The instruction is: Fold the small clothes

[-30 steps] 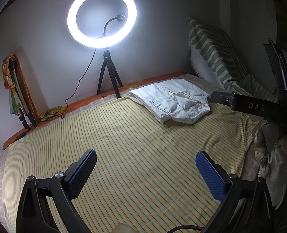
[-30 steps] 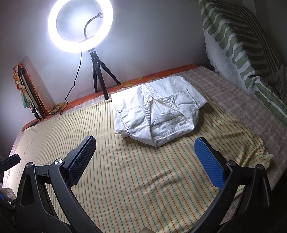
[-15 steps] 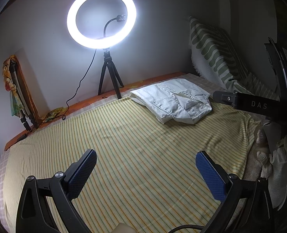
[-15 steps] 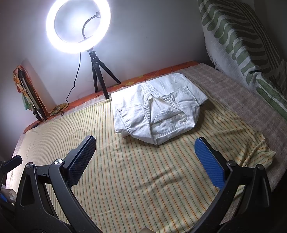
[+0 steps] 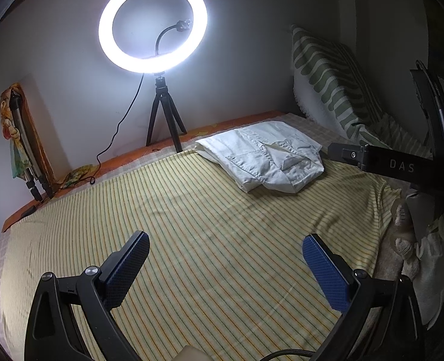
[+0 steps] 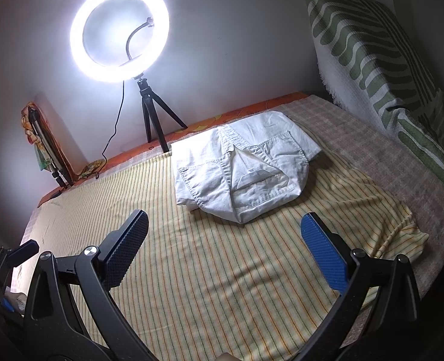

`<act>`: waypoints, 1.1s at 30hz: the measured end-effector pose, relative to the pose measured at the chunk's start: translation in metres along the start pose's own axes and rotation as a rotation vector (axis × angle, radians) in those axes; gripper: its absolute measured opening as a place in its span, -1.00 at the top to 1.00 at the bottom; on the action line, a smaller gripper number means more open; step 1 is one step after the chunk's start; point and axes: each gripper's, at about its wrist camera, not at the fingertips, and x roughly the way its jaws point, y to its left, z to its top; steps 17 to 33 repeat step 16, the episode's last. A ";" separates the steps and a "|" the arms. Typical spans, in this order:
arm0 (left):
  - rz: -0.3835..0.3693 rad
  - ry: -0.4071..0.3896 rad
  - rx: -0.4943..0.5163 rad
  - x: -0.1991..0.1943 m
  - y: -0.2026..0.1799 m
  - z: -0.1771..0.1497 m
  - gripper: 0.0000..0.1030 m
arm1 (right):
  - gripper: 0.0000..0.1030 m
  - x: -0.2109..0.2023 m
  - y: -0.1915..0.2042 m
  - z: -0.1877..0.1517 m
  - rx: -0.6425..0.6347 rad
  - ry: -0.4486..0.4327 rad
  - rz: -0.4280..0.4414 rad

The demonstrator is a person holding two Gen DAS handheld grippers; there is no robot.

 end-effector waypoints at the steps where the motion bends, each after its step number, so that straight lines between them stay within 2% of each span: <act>1: -0.004 0.000 0.000 0.001 -0.001 0.000 -0.99 | -1.00 0.000 -0.001 0.000 0.002 0.001 0.000; 11: -0.016 -0.001 0.010 0.010 -0.010 0.004 -0.99 | -1.00 0.003 -0.021 0.000 0.047 0.014 0.005; 16: -0.048 0.004 -0.014 0.019 -0.013 0.008 -0.99 | -1.00 0.006 -0.032 0.002 0.070 0.022 -0.005; 33: -0.048 0.004 -0.014 0.019 -0.013 0.008 -0.99 | -1.00 0.006 -0.032 0.002 0.070 0.022 -0.005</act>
